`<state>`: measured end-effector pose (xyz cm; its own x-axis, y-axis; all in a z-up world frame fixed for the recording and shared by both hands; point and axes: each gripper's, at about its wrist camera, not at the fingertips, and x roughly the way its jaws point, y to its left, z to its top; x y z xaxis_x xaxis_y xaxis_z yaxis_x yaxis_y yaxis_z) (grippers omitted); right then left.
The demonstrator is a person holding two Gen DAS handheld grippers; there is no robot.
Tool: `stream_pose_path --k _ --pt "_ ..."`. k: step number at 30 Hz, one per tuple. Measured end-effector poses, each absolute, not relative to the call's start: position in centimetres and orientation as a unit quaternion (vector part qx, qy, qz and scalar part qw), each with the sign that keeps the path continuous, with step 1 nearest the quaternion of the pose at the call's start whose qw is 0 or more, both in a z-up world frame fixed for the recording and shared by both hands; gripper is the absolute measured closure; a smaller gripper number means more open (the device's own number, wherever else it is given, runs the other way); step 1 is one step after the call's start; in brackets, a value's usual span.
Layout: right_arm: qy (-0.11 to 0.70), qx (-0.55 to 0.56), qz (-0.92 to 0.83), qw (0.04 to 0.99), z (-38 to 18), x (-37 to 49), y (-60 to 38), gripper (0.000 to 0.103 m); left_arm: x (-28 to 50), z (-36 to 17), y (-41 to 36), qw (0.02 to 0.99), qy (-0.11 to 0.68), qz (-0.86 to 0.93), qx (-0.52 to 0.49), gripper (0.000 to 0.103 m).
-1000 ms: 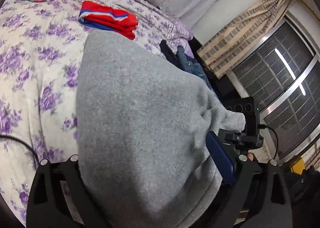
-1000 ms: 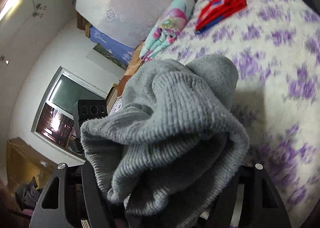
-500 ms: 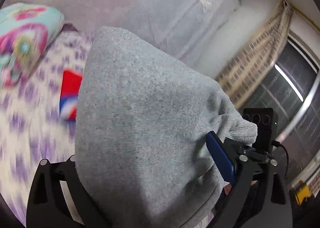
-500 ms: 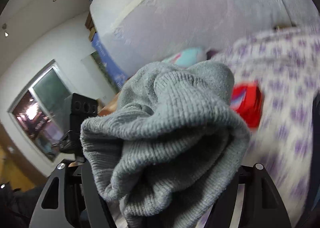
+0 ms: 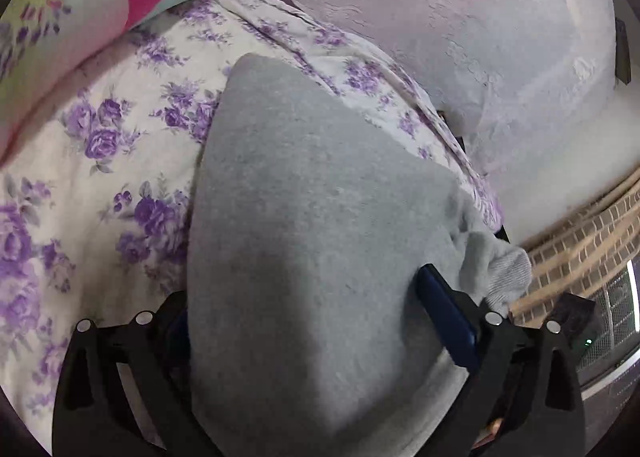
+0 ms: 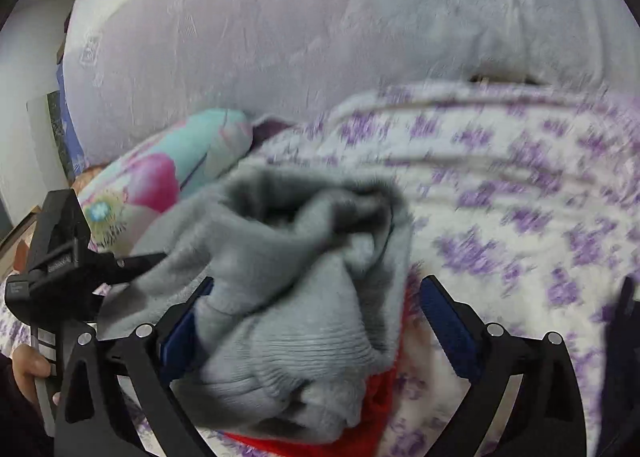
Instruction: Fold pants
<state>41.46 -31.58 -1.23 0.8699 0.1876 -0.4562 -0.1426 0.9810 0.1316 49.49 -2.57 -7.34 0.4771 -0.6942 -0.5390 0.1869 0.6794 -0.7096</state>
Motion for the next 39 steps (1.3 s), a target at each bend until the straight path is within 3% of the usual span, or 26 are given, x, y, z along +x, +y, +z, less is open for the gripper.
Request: stream_pose_path --k 3,8,19,28,34,39 --pt "0.189 0.065 0.091 0.976 2.3 36.6 -32.7 0.004 47.6 -5.2 -1.0 0.807 0.423 -0.27 -0.311 0.008" --pt "0.172 0.08 0.12 0.975 6.4 28.1 -32.9 0.003 40.1 -0.7 0.5 0.828 0.389 -0.278 -0.293 0.008" --pt "0.148 0.027 0.16 0.976 9.7 2.6 -30.0 0.003 11.8 10.2 1.0 0.907 0.275 -0.287 -0.138 0.005" --pt "0.142 -0.019 0.121 0.982 4.9 -9.0 -27.6 0.003 -2.1 5.6 2.4 0.947 0.253 -0.18 -0.086 0.005" --pt "0.178 0.003 0.065 0.982 0.6 -10.2 -27.1 0.003 -4.4 0.1 1.8 0.939 0.308 -0.136 -0.068 0.005" --pt "0.209 0.006 0.033 0.977 -1.4 -9.9 -27.5 0.003 -5.2 -1.2 1.1 0.945 0.316 -0.087 -0.023 0.005"
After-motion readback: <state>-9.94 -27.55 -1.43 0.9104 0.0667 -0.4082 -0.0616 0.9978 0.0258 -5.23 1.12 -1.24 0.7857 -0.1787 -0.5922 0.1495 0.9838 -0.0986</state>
